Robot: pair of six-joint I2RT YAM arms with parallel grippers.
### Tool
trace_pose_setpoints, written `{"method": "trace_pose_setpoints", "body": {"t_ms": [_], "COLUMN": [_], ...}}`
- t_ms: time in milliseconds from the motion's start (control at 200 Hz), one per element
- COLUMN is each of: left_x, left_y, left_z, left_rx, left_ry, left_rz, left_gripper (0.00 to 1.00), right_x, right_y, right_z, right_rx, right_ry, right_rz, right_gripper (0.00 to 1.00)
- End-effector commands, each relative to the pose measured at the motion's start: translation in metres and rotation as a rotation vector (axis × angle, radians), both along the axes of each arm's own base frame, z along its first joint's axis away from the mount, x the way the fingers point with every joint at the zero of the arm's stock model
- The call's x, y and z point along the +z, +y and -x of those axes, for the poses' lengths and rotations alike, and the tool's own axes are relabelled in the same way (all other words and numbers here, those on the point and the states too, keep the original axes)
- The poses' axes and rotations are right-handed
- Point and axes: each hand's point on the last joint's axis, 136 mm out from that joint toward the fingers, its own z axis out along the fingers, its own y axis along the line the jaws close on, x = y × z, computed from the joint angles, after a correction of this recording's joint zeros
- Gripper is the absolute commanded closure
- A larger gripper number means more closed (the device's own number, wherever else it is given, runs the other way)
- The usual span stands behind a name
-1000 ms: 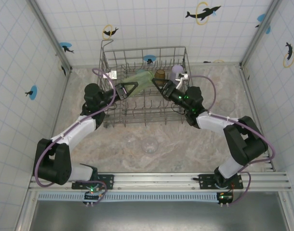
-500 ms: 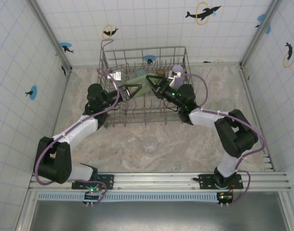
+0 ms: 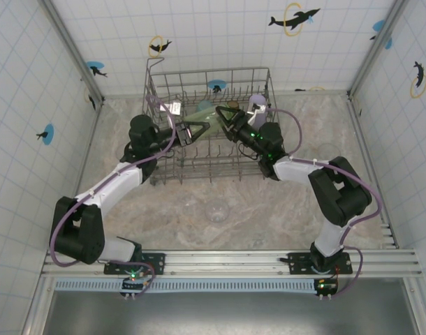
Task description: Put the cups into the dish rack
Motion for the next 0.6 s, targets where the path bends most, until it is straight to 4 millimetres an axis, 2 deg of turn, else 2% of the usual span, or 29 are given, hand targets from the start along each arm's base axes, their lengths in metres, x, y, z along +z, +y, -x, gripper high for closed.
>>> {"method": "trace_pose_setpoints", "body": {"t_ms": [0,185,390,545,560,596], "left_x": [0.019,0.006,0.005,0.004,0.017,0.020], "left_y": [-0.002,-0.001,0.006,0.010,0.010,0.013], "left_z": [0.006,0.002,-0.006,-0.012,-0.015,-0.017], "left_rx": [-0.025,-0.007,0.064,0.118,0.128,0.146], "left_ry": [-0.089,-0.087,-0.126,-0.105,-0.125,-0.122], "left_rz": [-0.044,-0.094,-0.136,-0.144,-0.135,-0.138], "left_gripper": [0.60,0.51,0.40,0.33,0.32,0.30], "right_x": [0.038,0.036,0.046,0.046,0.046,0.047], "right_y": [-0.018,-0.037,-0.066,-0.075,-0.076,-0.076], "right_z": [-0.001,0.007,0.021,0.029,0.029,0.030], "right_rx": [-0.069,-0.149,-0.252,-0.270,-0.271,-0.272], "right_ry": [-0.108,-0.120,-0.157,-0.182,-0.184,-0.191], "right_rz": [-0.035,0.113,0.240,0.295,0.299,0.305], "right_gripper": [0.64,0.65,0.64,0.64,0.64,0.64]}}
